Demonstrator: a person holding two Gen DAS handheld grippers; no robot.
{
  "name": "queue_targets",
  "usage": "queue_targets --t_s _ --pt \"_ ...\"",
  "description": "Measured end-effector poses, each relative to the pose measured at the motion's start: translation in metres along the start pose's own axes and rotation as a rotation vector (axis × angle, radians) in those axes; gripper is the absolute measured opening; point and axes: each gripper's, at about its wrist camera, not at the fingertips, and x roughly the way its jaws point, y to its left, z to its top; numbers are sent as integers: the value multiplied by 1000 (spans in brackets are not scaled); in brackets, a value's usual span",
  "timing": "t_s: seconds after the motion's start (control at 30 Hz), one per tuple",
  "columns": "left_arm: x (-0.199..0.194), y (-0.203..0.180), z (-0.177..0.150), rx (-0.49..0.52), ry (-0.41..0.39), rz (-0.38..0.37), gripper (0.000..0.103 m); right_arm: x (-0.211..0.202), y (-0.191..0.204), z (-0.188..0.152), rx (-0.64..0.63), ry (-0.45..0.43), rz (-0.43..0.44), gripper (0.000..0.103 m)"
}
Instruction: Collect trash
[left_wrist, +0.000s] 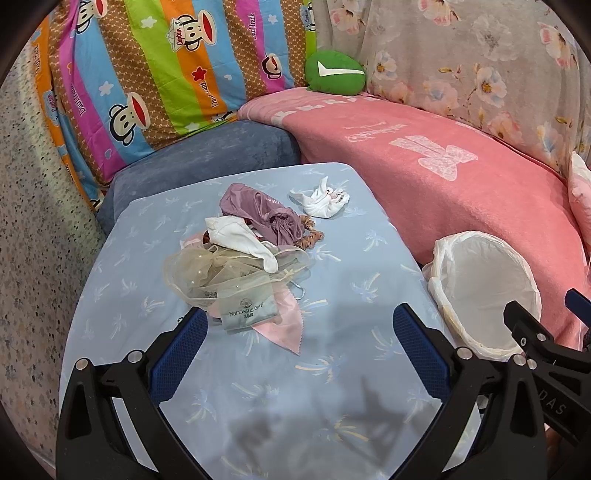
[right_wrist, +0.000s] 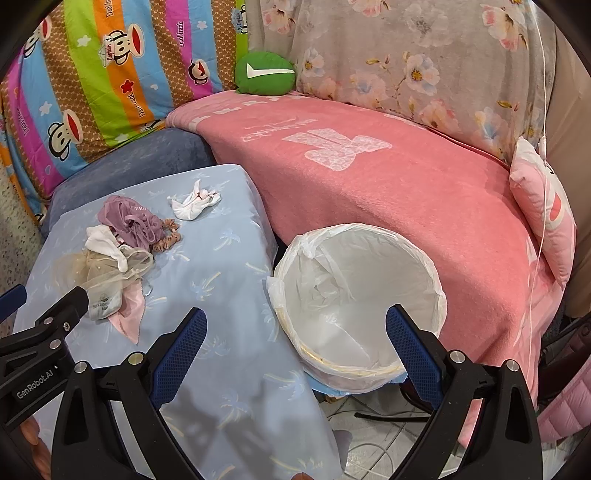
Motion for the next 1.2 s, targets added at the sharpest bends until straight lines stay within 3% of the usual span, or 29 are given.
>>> queue_targets --t_s 0.57,1.2 --pt "-2 0 1 1 3 -13 96 -7 0 0 3 -3 -6 95" --pt "19 31 2 -44 52 -27 96 -1 18 5 26 -9 18 95"
